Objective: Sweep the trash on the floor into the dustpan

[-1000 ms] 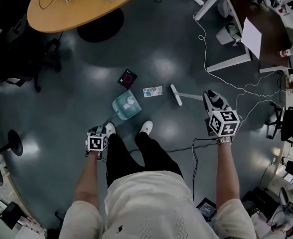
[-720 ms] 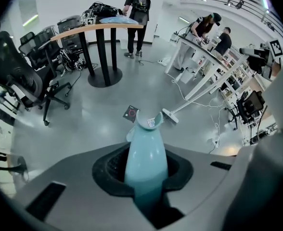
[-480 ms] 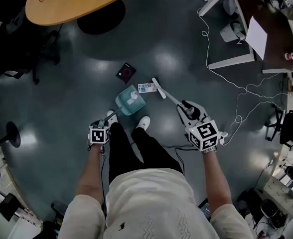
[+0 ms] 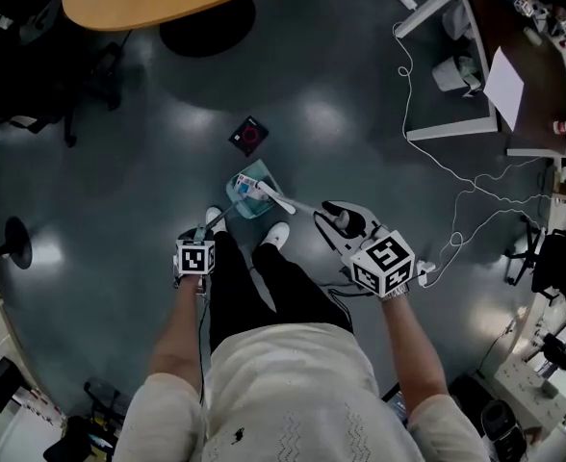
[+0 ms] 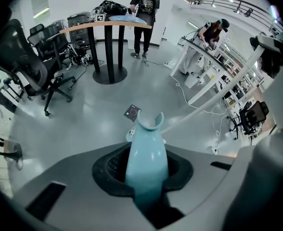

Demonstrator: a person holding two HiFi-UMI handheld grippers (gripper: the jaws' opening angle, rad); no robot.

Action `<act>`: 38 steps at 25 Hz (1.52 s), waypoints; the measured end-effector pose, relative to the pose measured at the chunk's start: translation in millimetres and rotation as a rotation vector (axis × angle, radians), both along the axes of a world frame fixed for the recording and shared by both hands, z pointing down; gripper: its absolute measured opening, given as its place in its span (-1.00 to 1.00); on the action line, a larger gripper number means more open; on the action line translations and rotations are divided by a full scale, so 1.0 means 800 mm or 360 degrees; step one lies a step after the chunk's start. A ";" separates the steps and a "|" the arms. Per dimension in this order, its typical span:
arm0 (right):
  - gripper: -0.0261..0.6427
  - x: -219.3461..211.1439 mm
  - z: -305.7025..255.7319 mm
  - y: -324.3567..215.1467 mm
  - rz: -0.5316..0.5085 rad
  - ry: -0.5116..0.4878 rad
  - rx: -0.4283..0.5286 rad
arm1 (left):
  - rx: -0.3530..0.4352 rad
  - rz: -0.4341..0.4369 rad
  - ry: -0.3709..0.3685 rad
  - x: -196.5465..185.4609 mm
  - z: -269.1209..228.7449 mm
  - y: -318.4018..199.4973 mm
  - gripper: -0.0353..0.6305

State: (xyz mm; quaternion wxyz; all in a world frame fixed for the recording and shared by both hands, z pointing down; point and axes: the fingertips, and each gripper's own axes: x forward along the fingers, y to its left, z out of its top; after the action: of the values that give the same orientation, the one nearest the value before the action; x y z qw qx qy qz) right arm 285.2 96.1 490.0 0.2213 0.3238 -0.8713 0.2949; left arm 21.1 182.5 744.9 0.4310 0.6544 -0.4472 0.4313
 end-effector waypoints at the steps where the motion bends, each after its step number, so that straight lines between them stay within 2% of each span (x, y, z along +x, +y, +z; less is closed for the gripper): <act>1: -0.63 -0.004 -0.001 -0.002 0.0006 -0.0007 -0.0014 | 0.0003 -0.0021 0.0011 -0.003 0.000 0.000 -0.62; 8: -0.65 -0.030 -0.021 -0.032 0.0044 0.0091 -0.0028 | 0.0020 -0.0015 0.0072 -0.040 -0.009 0.001 -0.62; 17: -0.67 -0.083 -0.075 -0.103 0.0144 0.0199 0.0056 | 0.0053 -0.0024 0.0118 -0.135 -0.030 -0.018 -0.62; 22: -0.67 -0.080 -0.104 -0.163 0.0340 0.0272 0.0134 | 0.0060 0.0007 0.0109 -0.197 -0.039 -0.036 -0.62; 29: -0.67 -0.091 -0.108 -0.250 0.0415 0.0475 0.0309 | 0.0047 -0.0050 0.0071 -0.270 -0.045 -0.083 -0.62; 32: -0.67 -0.099 -0.074 -0.280 0.0322 0.0626 0.0379 | 0.0034 -0.0040 0.0037 -0.281 -0.038 -0.103 -0.62; 34: -0.67 -0.113 -0.032 -0.287 0.0195 0.0682 0.0345 | 0.0029 -0.0050 0.0015 -0.282 -0.032 -0.120 -0.62; 38: -0.67 -0.151 0.023 -0.269 0.0002 0.0645 0.0268 | -0.0003 -0.0129 0.0005 -0.265 -0.024 -0.140 -0.62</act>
State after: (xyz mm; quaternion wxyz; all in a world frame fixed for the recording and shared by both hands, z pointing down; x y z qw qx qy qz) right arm 164.6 -119.0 508.2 0.3639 0.3944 -0.8303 0.1501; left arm -190.8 70.4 725.7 0.4495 0.6360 -0.4722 0.4129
